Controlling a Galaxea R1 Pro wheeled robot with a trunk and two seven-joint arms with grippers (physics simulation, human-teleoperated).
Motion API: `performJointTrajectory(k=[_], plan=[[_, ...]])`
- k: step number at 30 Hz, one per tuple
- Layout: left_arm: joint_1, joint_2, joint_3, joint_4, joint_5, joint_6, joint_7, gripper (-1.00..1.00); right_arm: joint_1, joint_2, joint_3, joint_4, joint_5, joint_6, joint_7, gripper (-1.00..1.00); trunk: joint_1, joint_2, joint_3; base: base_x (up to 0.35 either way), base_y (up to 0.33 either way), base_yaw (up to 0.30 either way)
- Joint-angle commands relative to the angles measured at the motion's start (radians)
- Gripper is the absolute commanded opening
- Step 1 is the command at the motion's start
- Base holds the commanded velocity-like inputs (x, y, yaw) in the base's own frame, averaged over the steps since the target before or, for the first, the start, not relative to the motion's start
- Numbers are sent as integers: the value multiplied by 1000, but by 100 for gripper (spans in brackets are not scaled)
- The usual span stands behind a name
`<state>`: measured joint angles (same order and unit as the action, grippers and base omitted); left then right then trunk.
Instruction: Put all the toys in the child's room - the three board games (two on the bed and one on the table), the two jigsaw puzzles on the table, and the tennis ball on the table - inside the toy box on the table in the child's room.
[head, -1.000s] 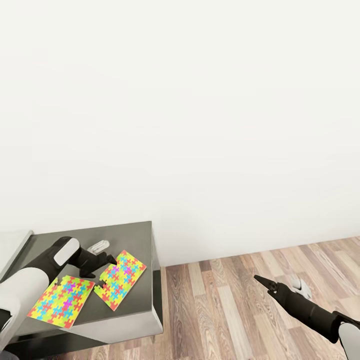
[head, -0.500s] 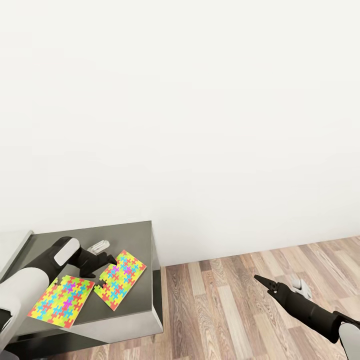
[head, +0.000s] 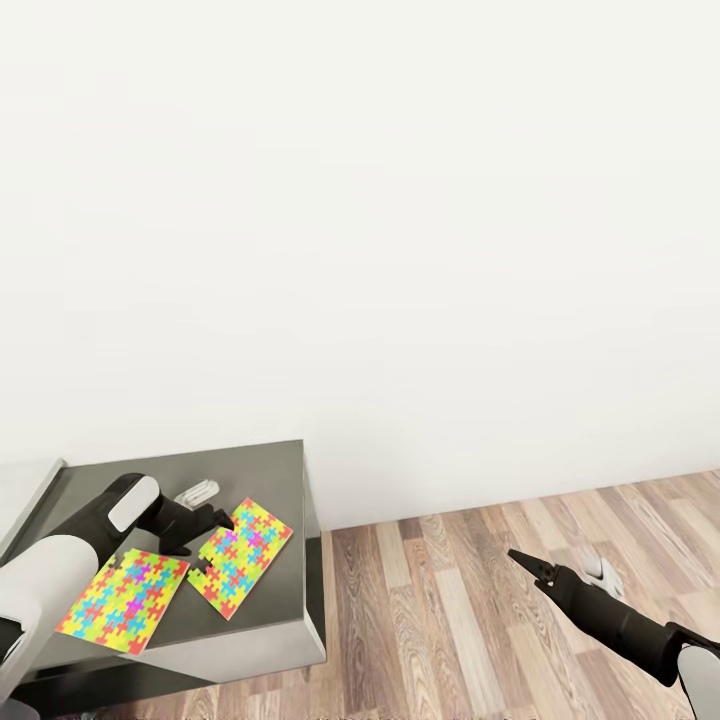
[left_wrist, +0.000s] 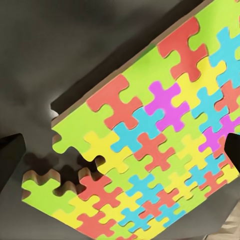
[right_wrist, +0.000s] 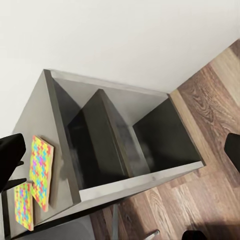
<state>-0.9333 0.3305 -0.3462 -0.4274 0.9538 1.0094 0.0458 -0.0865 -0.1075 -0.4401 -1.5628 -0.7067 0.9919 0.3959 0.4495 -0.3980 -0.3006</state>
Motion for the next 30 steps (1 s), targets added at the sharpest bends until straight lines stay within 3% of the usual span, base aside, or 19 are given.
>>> performJointTrajectory(k=[1, 24, 30], plan=[[-1, 1, -7, -2, 9, 2, 5, 100, -1, 0, -2, 0, 8, 5, 9, 100, 1, -2, -3, 0, 0, 0], [-1, 1, -8, -2, 10, 1, 5, 100, -1, 0, -2, 0, 9, 4, 9, 100, 1, -2, -39, 0, -1, 0], [-1, 1, -41, -2, 9, 0, 4, 100, -1, 0, -2, 0, 9, 4, 9, 100, 1, -2, -40, 0, -182, 0]])
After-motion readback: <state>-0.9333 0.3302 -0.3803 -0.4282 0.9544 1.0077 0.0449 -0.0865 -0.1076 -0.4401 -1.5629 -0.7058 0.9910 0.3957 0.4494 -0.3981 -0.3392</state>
